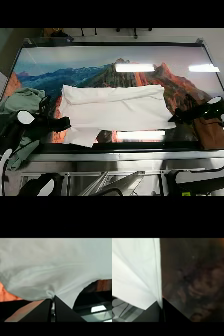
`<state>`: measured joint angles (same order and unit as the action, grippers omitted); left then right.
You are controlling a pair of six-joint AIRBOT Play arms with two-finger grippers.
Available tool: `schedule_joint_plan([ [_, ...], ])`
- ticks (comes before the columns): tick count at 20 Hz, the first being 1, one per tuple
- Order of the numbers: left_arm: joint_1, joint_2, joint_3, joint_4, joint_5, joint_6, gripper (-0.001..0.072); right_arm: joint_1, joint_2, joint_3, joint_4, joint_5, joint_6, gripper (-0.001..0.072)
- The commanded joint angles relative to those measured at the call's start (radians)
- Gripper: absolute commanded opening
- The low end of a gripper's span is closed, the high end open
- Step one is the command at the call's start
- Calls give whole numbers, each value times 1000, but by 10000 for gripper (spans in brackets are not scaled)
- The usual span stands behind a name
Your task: Fold the shirts.
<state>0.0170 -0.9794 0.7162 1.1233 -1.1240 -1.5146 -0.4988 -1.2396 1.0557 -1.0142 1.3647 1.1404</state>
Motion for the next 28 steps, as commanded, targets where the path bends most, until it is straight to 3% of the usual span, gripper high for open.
schedule_joint_plan([
  [1, 0, 139, -24, 142, -105, -63, 26, -84, 80, -13, -145, 11, 164, 21],
  [5, -2, 208, -60, 132, -32, -65, 26, -80, 111, -23, -102, 27, 162, 21],
  [11, -3, -39, 232, 42, 79, 18, 26, -71, 115, -10, 459, -80, -94, 21],
  [13, -3, -158, 364, 44, 87, 26, 26, -71, 110, -10, 581, -159, -165, 21],
  [18, -24, -486, 612, 35, 108, 74, 27, -29, 17, -11, 592, -244, -235, 22],
  [24, -41, -806, 814, 35, 91, 85, 37, 102, -94, -10, 592, -446, -307, 32],
  [25, -41, -839, 855, 35, 55, 85, 347, 100, -93, -3, 586, -452, -307, 126],
  [26, -35, -866, 895, 35, 14, 83, 705, 92, -92, 22, 560, -441, -307, 233],
  [28, -33, -896, 980, 36, -69, 80, 671, 53, -92, 94, 450, -386, -277, 383],
])
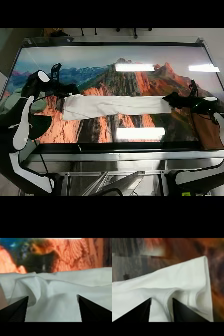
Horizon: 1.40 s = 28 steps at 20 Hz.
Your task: Fold the shirts.
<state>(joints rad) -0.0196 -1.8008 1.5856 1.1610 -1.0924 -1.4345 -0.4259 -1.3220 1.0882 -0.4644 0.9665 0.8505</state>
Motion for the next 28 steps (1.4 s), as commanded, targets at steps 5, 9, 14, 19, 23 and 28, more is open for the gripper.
schedule_joint_plan([
  [5, 8, -76, 266, -7, -240, -47, 671, -58, -24, 122, -310, 26, 108, 558],
  [9, -32, -76, 327, -29, -244, -69, 671, -43, -71, 122, -276, 87, 107, 558],
  [14, -101, -76, 333, -37, -241, -78, 671, -10, -114, 122, -256, 107, 107, 448],
  [19, -188, -78, 333, -37, -209, -78, 618, 31, -133, 158, -212, 214, 69, 21],
  [23, -294, -137, 333, -40, -189, -78, 27, 20, -50, 351, -212, 377, 146, 20],
  [28, -491, -309, 335, -310, -11, -72, 27, -21, 44, 646, -196, 657, 350, 20],
])
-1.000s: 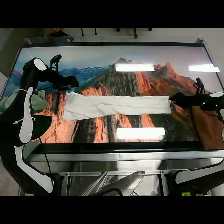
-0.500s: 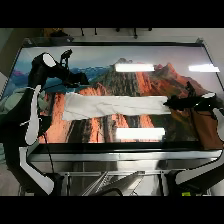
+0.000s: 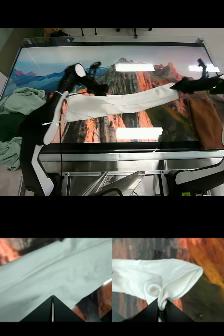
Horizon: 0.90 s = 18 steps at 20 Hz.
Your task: Fold the shirts.
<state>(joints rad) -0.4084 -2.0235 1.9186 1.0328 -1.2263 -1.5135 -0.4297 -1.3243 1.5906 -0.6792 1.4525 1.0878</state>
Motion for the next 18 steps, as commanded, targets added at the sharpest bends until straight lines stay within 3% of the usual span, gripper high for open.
schedule_joint_plan([
  [1, -134, -118, 2, -276, 192, 22, 27, -19, 66, 178, 31, 197, 125, 20],
  [5, -261, -211, 2, -555, 473, 63, 27, -19, 137, 205, 134, 202, 115, 20],
  [9, -327, -234, 2, -591, 576, 66, 28, -19, 139, 205, 150, 203, 113, 20],
  [11, -309, -233, 47, -590, 494, 67, 27, -19, 130, 204, 149, 202, 113, 20],
  [16, -99, -75, 186, -612, 12, 132, 27, -16, 124, 203, 182, 201, 119, 20],
  [18, 42, 76, 142, -788, -126, 228, 27, -2, 121, 202, 236, 189, 126, 20],
])
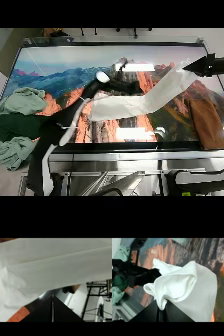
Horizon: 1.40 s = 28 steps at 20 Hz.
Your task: Fold the shirts.
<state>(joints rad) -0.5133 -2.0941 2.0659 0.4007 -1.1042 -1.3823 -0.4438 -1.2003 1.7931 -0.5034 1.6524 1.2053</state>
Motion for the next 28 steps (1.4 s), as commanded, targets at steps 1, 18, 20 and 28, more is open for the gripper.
schedule_joint_plan([
  [1, 229, 230, -45, -292, -297, 152, 27, 35, -4, -3, 76, -33, 8, 20],
  [18, 690, 698, -48, -602, -662, 277, 28, 1046, -467, -131, 118, -922, -253, 440],
  [20, 659, 690, -48, -599, -663, 279, 28, 976, -412, -131, 100, -829, -252, 439],
  [28, 570, 618, -48, -595, -657, 273, 28, 436, -225, -136, -233, -410, -37, 676],
])
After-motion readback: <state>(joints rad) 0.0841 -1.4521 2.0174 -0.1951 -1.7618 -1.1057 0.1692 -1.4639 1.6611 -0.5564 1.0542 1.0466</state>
